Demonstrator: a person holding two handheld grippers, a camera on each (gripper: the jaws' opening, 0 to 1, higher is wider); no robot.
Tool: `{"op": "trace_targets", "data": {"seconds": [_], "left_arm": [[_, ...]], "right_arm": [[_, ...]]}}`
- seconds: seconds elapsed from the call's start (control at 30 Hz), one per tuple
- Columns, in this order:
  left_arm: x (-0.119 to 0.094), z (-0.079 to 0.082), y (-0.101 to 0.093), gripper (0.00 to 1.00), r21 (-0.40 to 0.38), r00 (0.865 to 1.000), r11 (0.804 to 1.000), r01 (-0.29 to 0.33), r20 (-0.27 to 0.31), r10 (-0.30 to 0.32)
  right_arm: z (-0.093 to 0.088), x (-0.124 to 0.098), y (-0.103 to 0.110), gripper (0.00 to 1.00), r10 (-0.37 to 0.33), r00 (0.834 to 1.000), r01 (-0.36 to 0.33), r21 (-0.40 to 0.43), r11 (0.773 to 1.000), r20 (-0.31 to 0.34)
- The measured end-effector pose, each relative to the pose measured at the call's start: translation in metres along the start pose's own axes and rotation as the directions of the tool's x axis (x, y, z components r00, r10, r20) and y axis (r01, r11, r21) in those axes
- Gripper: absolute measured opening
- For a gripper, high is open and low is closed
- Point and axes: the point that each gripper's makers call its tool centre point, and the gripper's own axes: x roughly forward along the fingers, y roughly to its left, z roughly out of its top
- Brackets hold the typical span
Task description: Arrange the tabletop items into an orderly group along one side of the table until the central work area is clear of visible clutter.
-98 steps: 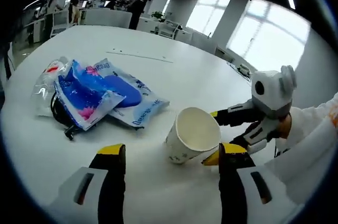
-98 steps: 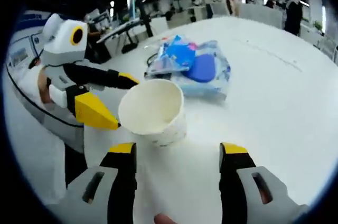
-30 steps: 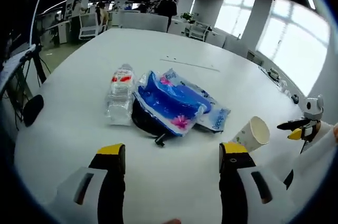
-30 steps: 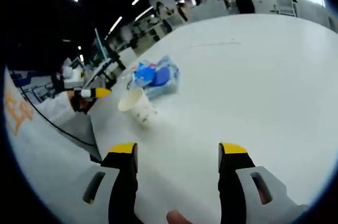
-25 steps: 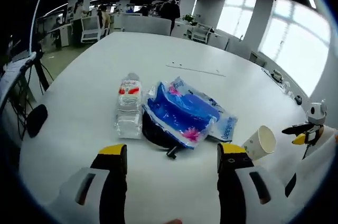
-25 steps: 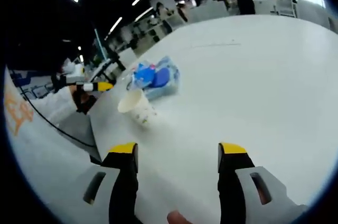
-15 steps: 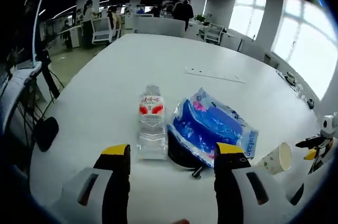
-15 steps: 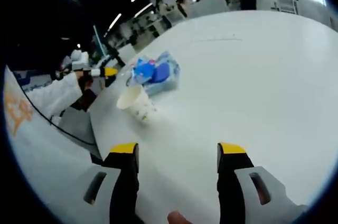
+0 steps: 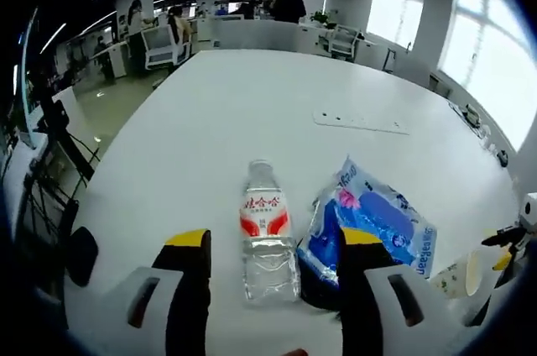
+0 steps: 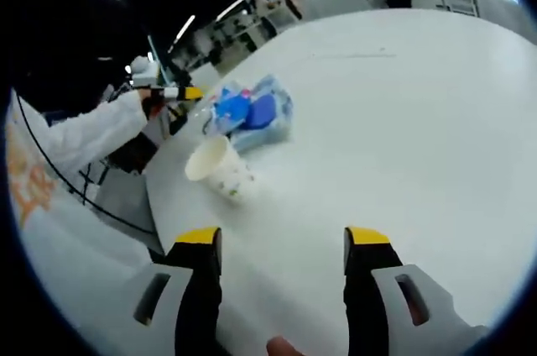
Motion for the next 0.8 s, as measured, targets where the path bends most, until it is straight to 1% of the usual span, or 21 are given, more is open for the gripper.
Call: {"op": "trace_targets", "data": {"seconds": [0.1, 0.23, 0.27, 0.37, 0.4, 0.47, 0.53, 0.57, 0.63, 0.67, 0.73, 0.77, 0.8], "left_arm": [[0.013, 0.005, 0.002, 0.57, -0.004, 1.0, 1.0, -0.003, -0.011, 0.003], [0.032, 0.007, 0.009, 0.59, -0.014, 0.999, 1.0, -0.023, -0.038, 0.023], [0.038, 0.008, 0.01, 0.58, -0.011, 0.998, 1.0, -0.025, -0.049, 0.025], [0.052, 0.013, 0.013, 0.55, -0.011, 0.999, 1.0, -0.023, -0.05, 0.022], [0.057, 0.013, 0.014, 0.56, -0.021, 0.998, 1.0, -0.016, -0.063, 0.015], [0.065, 0.015, 0.016, 0.56, -0.035, 0.997, 0.999, -0.02, -0.072, 0.017], [0.07, 0.02, 0.018, 0.55, -0.038, 0.998, 0.999, -0.023, -0.065, 0.021], [0.074, 0.024, 0.02, 0.54, -0.047, 0.998, 0.998, -0.029, -0.059, 0.026], [0.08, 0.03, 0.027, 0.51, -0.067, 0.997, 0.996, -0.063, -0.049, 0.06], [0.081, 0.031, 0.027, 0.48, -0.069, 0.997, 0.995, -0.065, -0.049, 0.061], [0.087, 0.036, 0.027, 0.41, -0.102, 0.997, 0.993, -0.054, -0.057, 0.049], [0.092, 0.039, 0.026, 0.39, -0.113, 0.997, 0.992, -0.048, -0.065, 0.041], [0.095, 0.04, 0.025, 0.41, -0.109, 0.997, 0.993, -0.044, -0.07, 0.037]], "right_arm": [[-0.003, 0.005, 0.001, 0.57, 0.007, 1.0, -0.007, 0.001, 1.0, -0.019], [-0.003, 0.012, 0.002, 0.57, 0.017, 0.999, -0.017, 0.013, 1.0, -0.036], [-0.001, 0.014, 0.003, 0.57, 0.02, 0.999, -0.02, 0.011, 1.0, -0.037], [0.003, 0.018, 0.005, 0.56, 0.032, 0.999, -0.032, 0.015, 0.999, -0.032], [0.004, 0.02, 0.006, 0.56, 0.038, 0.999, -0.038, 0.019, 0.999, -0.035], [0.004, 0.023, 0.006, 0.56, 0.045, 0.998, -0.044, 0.018, 0.999, -0.044], [0.003, 0.025, 0.005, 0.56, 0.047, 0.998, -0.046, 0.02, 0.999, -0.049], [0.003, 0.025, 0.005, 0.56, 0.048, 0.998, -0.047, 0.023, 0.999, -0.05], [0.001, 0.028, 0.005, 0.55, 0.053, 0.997, -0.051, 0.035, 0.998, -0.057], [-0.001, 0.031, 0.004, 0.54, 0.054, 0.996, -0.051, 0.04, 0.998, -0.069], [-0.004, 0.033, 0.004, 0.53, 0.057, 0.995, -0.054, 0.033, 0.998, -0.084], [-0.004, 0.034, 0.005, 0.53, 0.058, 0.995, -0.056, 0.031, 0.998, -0.087], [-0.003, 0.036, 0.006, 0.53, 0.063, 0.994, -0.06, 0.031, 0.998, -0.088]]}}
